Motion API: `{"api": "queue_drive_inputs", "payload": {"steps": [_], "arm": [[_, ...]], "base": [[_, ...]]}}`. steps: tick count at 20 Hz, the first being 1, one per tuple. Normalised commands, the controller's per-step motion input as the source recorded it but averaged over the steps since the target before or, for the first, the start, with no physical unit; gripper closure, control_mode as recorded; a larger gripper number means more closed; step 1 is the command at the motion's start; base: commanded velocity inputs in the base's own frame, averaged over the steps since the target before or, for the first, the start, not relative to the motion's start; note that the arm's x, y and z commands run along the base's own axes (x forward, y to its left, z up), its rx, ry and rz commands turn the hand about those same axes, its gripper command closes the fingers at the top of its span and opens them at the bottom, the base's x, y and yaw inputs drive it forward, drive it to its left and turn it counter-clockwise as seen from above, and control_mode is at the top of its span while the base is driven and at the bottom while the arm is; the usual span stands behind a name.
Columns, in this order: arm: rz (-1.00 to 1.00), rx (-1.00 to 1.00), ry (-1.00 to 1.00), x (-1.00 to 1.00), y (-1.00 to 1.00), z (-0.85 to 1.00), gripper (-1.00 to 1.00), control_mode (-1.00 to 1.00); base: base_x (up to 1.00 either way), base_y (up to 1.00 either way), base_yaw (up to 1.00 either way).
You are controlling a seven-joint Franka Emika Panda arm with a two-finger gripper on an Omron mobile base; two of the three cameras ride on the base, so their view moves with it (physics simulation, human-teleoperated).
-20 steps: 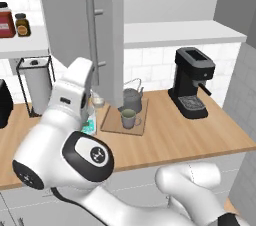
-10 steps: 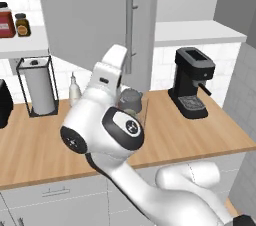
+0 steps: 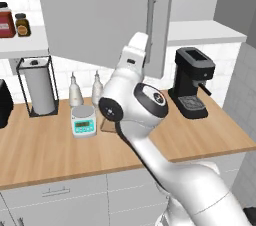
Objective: Pick the kettle from the counter and place it on the tray. Then pick the mug from the cabinet and place it on the tray. Then close the cabinet doors.
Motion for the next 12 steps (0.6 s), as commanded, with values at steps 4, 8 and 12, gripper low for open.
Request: {"api": "queue_drive_inputs", "payload": {"steps": [4, 8, 12], "arm": [[0.0, 0.02, 0.14, 0.86, -0.61, 0.0, -1.0, -1.0], [0.0, 0.05, 0.2, 0.98, -0.52, 0.0, -1.0, -1.0], [0.0, 0.03, 0.19, 1.0, -0.52, -0.03, -1.0, -1.0]], "base": [[0.0, 0.0, 0.0], [0.0, 0.0, 0.0], [0.0, 0.0, 0.0]]}}
